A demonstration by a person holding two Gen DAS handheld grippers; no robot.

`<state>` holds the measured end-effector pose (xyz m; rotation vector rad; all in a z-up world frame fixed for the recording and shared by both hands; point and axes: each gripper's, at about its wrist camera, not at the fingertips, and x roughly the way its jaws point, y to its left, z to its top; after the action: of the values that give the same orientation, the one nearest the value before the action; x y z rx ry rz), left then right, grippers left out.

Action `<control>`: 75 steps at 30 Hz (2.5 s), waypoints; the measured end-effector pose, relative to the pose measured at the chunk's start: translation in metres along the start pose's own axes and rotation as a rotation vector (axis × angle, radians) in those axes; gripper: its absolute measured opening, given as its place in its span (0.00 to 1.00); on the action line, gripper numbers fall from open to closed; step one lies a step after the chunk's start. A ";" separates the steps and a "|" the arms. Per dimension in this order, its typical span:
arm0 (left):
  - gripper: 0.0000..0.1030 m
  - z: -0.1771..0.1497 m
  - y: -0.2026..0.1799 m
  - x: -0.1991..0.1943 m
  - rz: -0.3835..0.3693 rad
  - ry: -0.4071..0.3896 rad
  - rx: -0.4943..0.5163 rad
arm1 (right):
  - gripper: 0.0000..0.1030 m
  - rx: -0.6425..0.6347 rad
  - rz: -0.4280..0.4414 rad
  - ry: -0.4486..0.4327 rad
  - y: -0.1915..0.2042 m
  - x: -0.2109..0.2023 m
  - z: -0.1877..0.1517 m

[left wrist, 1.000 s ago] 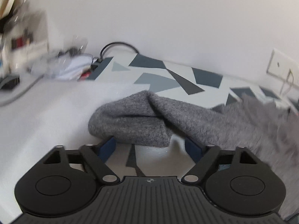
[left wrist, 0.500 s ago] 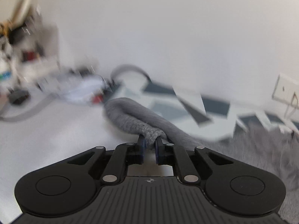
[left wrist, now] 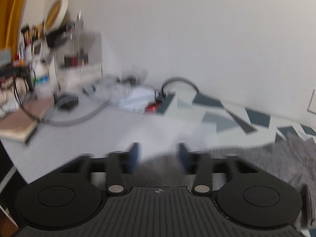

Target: Fold clothes

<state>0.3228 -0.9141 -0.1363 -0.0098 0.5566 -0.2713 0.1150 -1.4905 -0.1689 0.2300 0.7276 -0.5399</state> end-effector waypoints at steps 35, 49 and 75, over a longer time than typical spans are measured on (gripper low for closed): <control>1.00 -0.045 -0.049 0.034 0.041 0.170 -0.036 | 0.99 -0.005 -0.003 -0.002 0.001 0.000 0.001; 1.00 -0.045 -0.048 0.035 0.039 0.170 -0.037 | 0.99 -0.009 -0.007 -0.004 0.002 0.000 0.001; 1.00 -0.045 -0.047 0.035 0.037 0.170 -0.043 | 0.99 -0.009 -0.007 -0.004 0.001 0.000 0.000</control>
<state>0.3156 -0.9653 -0.1888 -0.0179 0.7307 -0.2251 0.1157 -1.4896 -0.1686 0.2180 0.7265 -0.5432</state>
